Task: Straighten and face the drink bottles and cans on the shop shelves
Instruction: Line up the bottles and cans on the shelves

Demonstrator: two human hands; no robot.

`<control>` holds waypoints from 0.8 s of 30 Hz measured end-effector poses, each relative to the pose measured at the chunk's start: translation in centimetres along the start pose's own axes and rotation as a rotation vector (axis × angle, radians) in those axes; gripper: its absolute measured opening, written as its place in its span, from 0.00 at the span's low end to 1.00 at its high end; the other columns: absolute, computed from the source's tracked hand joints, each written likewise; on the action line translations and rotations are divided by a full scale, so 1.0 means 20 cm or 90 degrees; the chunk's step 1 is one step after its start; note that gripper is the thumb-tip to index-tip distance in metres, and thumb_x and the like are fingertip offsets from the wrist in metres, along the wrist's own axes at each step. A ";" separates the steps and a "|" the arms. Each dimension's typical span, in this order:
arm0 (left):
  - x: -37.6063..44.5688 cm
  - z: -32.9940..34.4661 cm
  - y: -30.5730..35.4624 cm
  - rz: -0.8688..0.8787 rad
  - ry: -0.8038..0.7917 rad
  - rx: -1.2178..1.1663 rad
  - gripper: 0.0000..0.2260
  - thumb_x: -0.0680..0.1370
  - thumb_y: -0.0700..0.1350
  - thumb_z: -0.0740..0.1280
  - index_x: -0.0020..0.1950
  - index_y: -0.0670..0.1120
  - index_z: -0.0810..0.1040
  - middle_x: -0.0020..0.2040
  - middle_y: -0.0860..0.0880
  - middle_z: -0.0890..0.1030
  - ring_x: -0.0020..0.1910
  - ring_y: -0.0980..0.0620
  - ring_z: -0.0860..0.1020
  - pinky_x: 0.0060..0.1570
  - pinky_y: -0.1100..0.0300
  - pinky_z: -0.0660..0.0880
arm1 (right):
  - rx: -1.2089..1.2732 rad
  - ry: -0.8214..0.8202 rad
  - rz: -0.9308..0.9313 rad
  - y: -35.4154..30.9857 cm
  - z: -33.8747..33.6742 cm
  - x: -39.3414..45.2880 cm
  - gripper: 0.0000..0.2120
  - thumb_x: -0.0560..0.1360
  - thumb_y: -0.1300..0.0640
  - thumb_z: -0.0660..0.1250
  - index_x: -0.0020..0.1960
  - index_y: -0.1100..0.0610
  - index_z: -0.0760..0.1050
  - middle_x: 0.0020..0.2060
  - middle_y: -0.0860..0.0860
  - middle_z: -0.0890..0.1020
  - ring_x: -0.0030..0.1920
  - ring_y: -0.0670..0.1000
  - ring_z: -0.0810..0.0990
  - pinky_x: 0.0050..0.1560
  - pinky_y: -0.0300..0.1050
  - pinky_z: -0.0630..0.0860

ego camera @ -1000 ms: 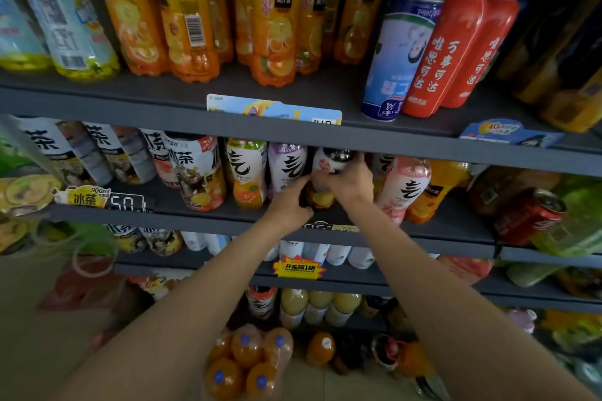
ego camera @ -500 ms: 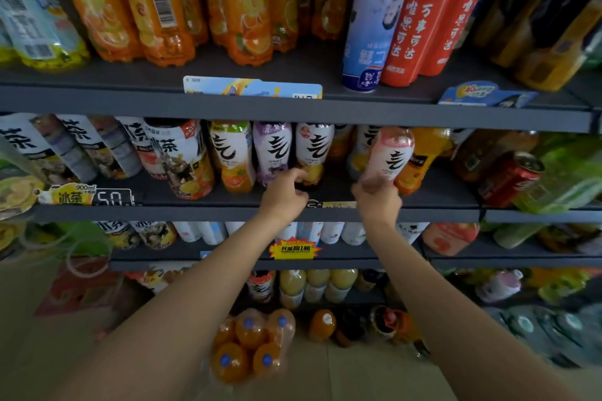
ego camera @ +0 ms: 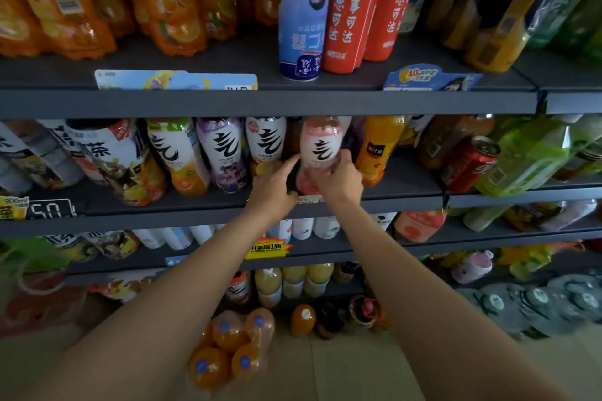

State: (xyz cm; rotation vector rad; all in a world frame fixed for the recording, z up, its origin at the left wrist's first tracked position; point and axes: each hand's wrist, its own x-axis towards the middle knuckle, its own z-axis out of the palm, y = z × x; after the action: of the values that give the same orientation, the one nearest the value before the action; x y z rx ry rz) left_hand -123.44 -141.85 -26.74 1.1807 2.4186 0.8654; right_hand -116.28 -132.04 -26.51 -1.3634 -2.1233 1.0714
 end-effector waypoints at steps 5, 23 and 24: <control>0.00 0.01 -0.04 -0.008 0.053 -0.045 0.29 0.74 0.34 0.63 0.74 0.46 0.61 0.72 0.44 0.65 0.70 0.43 0.66 0.65 0.54 0.66 | 0.027 -0.054 -0.017 -0.03 0.08 0.03 0.27 0.71 0.48 0.70 0.65 0.56 0.65 0.58 0.57 0.78 0.59 0.60 0.76 0.58 0.56 0.74; 0.08 0.34 0.32 -0.005 0.094 -0.058 0.16 0.76 0.35 0.60 0.63 0.43 0.72 0.60 0.45 0.74 0.57 0.49 0.74 0.55 0.58 0.70 | 0.007 -0.004 -0.035 0.37 -0.32 0.51 0.39 0.67 0.48 0.74 0.72 0.55 0.61 0.66 0.59 0.68 0.66 0.60 0.68 0.64 0.53 0.68; 0.08 0.36 0.34 -0.014 0.103 -0.065 0.17 0.76 0.34 0.60 0.64 0.43 0.72 0.60 0.45 0.73 0.57 0.48 0.74 0.56 0.57 0.71 | -0.002 -0.022 -0.045 0.37 -0.34 0.52 0.40 0.67 0.48 0.75 0.72 0.55 0.60 0.66 0.59 0.67 0.66 0.60 0.68 0.64 0.51 0.68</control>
State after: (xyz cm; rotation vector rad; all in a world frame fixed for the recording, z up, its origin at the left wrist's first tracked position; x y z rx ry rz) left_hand -116.61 -134.53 -27.96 1.0834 2.4745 1.1028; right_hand -111.89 -118.44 -28.75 -1.2701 -2.1814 1.0727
